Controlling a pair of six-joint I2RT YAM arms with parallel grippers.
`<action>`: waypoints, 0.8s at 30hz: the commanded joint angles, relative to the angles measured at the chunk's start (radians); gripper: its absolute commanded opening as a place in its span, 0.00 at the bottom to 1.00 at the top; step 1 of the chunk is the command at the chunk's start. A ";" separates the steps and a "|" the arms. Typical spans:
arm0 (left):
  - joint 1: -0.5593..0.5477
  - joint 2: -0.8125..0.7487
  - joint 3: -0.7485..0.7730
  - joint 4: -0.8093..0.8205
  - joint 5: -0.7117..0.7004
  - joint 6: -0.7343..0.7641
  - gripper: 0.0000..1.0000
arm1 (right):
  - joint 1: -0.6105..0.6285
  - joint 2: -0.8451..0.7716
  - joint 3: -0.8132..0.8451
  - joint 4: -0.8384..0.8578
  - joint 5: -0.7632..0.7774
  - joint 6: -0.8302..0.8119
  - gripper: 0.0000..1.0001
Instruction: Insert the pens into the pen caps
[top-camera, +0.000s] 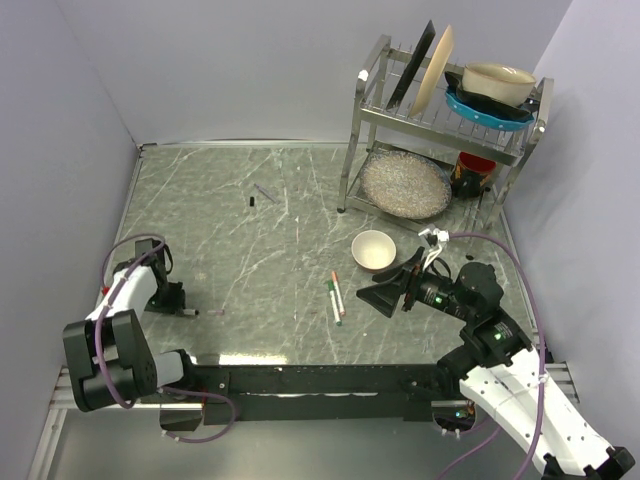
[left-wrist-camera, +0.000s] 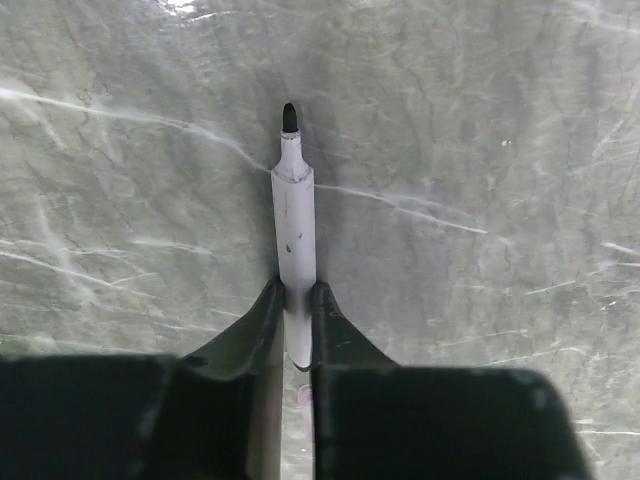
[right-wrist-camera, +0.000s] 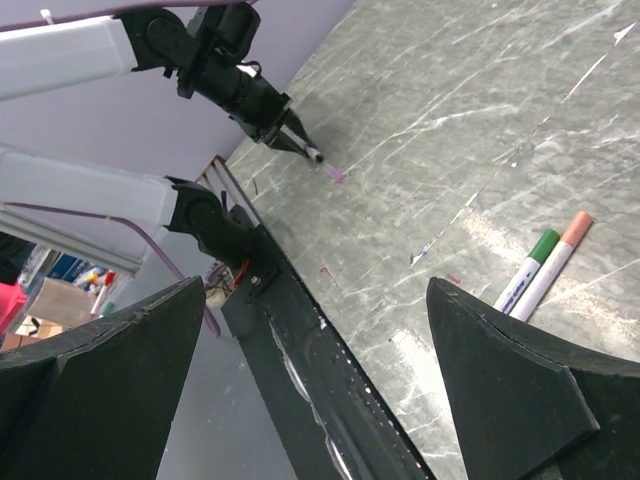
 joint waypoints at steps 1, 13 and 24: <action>0.001 0.046 -0.020 0.058 -0.002 0.007 0.08 | -0.003 0.010 0.002 0.024 0.018 -0.004 0.99; -0.022 -0.218 0.018 0.082 0.148 0.196 0.01 | -0.003 0.086 -0.036 0.121 -0.037 0.071 0.99; -0.451 -0.508 -0.042 0.456 0.451 0.162 0.01 | 0.034 0.331 -0.082 0.417 -0.081 0.139 1.00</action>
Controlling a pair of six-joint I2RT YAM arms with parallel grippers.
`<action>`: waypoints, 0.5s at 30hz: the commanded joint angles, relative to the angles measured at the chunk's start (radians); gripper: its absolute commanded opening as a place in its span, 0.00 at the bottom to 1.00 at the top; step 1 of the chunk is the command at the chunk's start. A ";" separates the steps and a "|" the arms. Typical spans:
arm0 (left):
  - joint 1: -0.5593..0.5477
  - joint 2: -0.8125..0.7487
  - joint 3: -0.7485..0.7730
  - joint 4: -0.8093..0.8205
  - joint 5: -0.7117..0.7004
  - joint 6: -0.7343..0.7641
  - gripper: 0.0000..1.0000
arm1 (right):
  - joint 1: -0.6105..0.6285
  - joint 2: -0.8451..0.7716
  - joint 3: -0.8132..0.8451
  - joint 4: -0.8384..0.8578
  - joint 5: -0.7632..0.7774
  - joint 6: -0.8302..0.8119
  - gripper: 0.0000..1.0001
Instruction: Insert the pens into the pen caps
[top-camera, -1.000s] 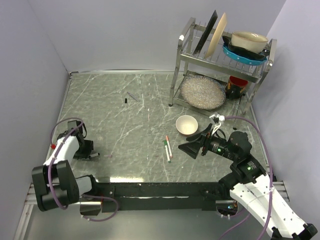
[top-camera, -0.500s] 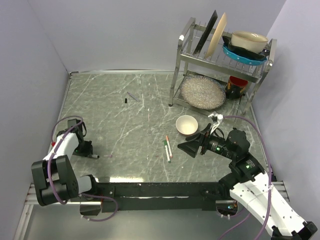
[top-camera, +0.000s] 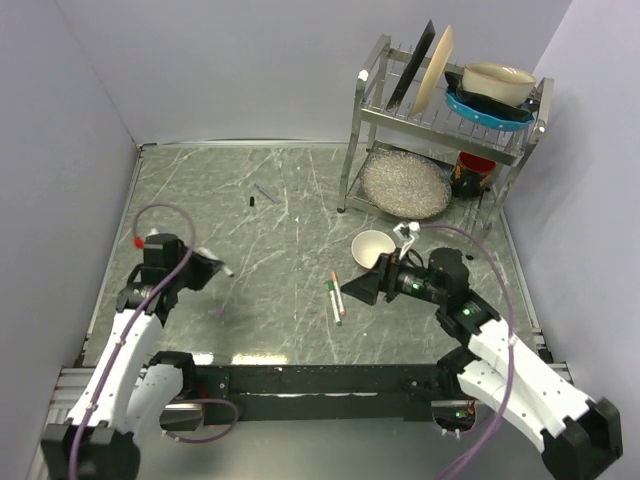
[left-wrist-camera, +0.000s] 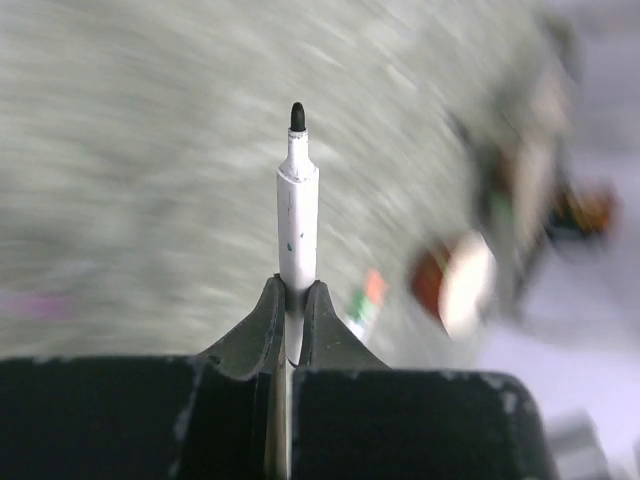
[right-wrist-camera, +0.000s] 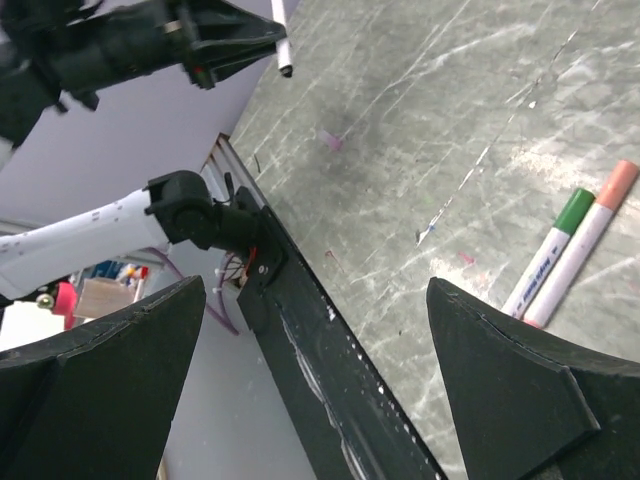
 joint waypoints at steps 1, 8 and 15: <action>-0.165 -0.045 -0.060 0.269 0.193 -0.051 0.01 | 0.037 0.113 0.016 0.235 -0.026 0.024 1.00; -0.427 -0.036 -0.108 0.520 0.226 -0.083 0.01 | 0.194 0.340 0.135 0.304 0.031 -0.017 1.00; -0.589 -0.012 -0.106 0.665 0.207 -0.100 0.01 | 0.267 0.445 0.206 0.357 0.084 -0.025 0.97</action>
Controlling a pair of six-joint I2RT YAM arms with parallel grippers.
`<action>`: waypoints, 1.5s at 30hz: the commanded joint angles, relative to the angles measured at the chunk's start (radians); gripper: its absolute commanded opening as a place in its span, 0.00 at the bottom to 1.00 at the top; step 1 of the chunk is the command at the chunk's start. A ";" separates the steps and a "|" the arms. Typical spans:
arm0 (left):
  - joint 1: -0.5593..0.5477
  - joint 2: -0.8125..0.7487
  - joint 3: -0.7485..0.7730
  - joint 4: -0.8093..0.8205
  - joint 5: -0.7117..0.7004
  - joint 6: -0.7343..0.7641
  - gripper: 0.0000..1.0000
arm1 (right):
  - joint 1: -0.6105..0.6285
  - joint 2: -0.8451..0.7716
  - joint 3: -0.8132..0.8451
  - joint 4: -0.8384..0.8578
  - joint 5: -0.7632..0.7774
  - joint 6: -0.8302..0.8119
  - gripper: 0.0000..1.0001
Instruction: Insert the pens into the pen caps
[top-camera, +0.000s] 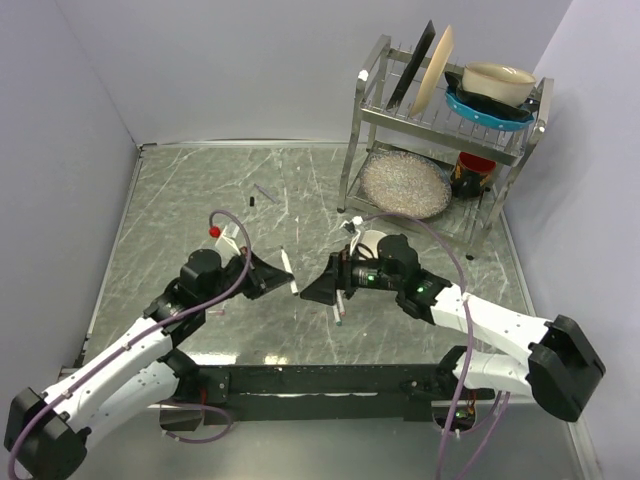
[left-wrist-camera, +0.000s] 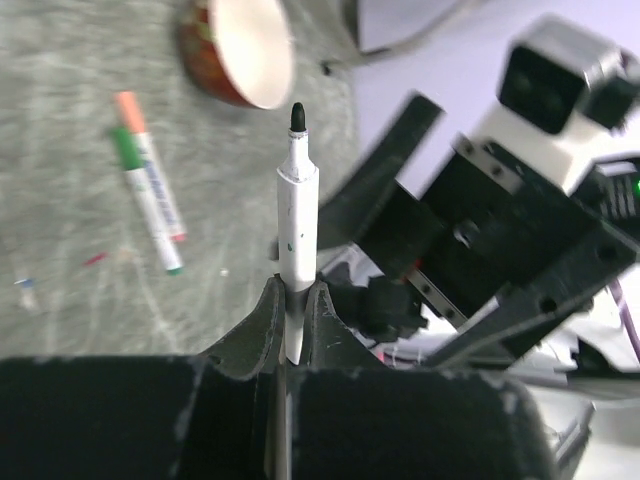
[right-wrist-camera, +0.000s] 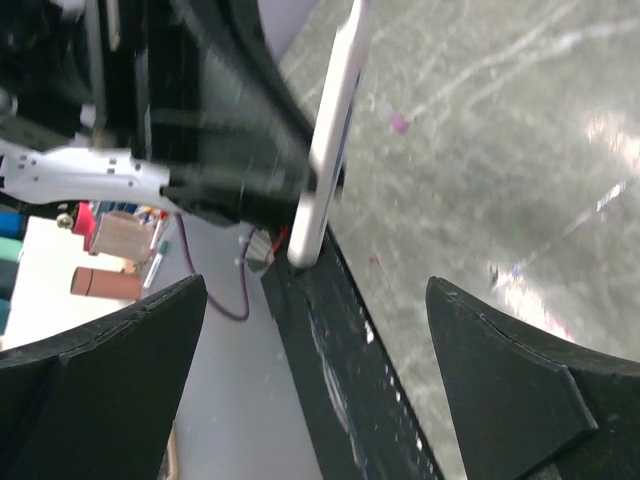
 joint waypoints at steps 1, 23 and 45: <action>-0.047 0.018 0.015 0.179 0.036 -0.024 0.01 | 0.020 0.036 0.077 0.095 0.044 -0.033 0.96; -0.122 -0.005 0.009 0.275 -0.019 -0.020 0.08 | 0.054 -0.021 0.014 0.223 -0.016 -0.031 0.00; -0.122 0.031 0.124 0.196 -0.021 0.080 0.01 | 0.061 -0.075 0.006 0.167 -0.044 0.000 0.13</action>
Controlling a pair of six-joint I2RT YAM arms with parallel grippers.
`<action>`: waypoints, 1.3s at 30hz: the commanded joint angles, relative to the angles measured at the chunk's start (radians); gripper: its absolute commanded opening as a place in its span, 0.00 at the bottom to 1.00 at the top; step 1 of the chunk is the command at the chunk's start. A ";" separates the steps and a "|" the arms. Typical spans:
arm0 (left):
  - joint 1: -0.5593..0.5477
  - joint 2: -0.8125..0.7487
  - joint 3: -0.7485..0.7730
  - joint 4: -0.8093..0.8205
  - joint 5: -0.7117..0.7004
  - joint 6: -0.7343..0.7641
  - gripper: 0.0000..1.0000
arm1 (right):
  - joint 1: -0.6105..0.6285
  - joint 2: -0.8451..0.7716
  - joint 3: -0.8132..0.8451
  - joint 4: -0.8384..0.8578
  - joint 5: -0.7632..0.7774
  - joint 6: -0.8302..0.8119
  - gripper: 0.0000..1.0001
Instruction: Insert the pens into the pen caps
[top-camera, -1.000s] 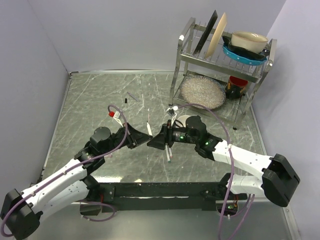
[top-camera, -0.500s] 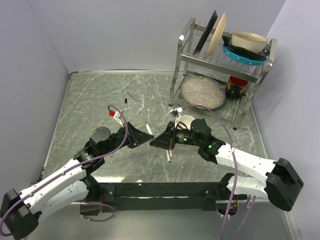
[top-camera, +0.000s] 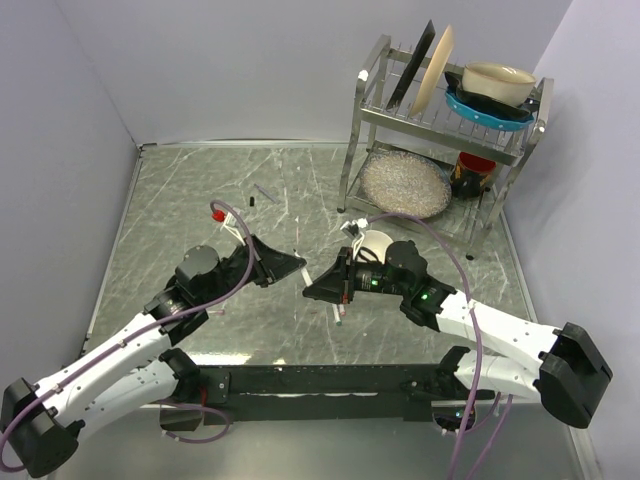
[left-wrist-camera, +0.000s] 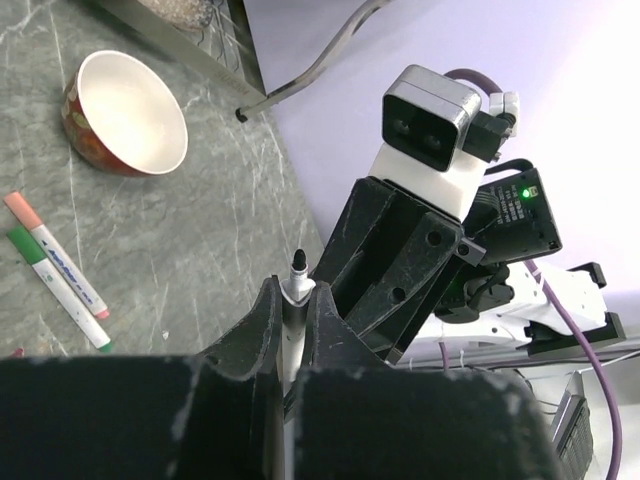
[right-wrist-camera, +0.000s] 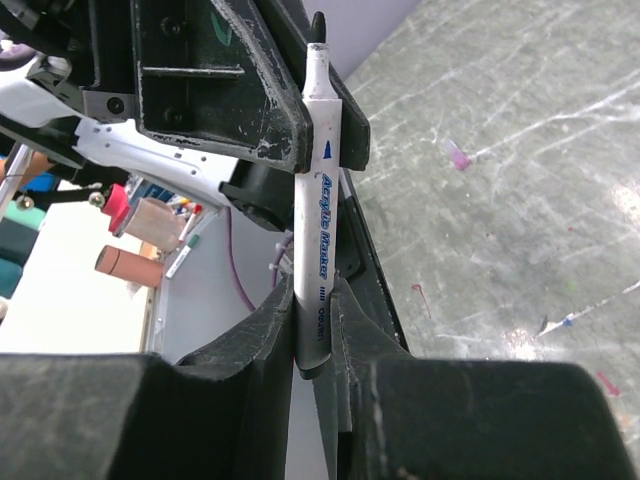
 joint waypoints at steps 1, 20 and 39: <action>0.001 0.009 0.024 0.045 0.058 0.009 0.01 | 0.009 -0.008 0.039 0.019 -0.009 -0.005 0.19; 0.001 0.018 0.012 0.057 0.133 0.023 0.01 | 0.009 0.047 0.073 0.103 -0.075 0.041 0.01; 0.070 0.104 0.388 -0.534 -0.490 0.225 0.90 | 0.005 -0.142 -0.027 -0.111 0.241 0.010 0.00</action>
